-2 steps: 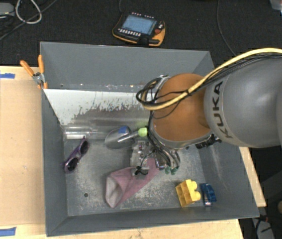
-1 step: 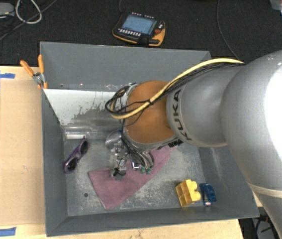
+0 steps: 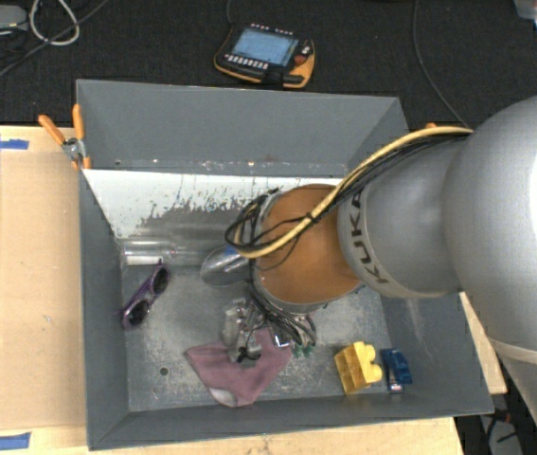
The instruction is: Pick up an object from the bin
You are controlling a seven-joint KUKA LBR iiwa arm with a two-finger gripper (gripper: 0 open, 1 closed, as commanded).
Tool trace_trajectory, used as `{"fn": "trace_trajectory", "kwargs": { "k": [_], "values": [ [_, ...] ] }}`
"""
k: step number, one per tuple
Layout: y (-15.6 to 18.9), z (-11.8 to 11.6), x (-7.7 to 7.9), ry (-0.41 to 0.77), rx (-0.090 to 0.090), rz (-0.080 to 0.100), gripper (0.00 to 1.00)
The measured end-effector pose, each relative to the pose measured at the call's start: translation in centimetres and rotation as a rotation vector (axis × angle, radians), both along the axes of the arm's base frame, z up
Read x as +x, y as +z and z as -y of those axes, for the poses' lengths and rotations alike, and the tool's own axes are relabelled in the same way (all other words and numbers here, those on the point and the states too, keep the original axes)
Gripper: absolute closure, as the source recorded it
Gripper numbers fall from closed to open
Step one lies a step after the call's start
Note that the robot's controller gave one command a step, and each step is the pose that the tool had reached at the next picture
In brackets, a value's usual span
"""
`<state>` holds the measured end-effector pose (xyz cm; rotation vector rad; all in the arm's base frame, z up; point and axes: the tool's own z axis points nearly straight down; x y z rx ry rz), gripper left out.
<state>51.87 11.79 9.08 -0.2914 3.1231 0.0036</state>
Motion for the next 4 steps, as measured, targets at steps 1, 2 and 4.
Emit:
{"fn": "trace_trajectory", "kwargs": {
  "k": [1,2,4],
  "values": [
    [1.1,0.3,2.2,-0.108,0.007,0.0,1.0],
    [0.4,1.3,1.4,-0.081,0.008,0.004,1.0],
    [9.1,-0.4,5.0,0.137,0.007,-0.003,1.0]
  ]
}}
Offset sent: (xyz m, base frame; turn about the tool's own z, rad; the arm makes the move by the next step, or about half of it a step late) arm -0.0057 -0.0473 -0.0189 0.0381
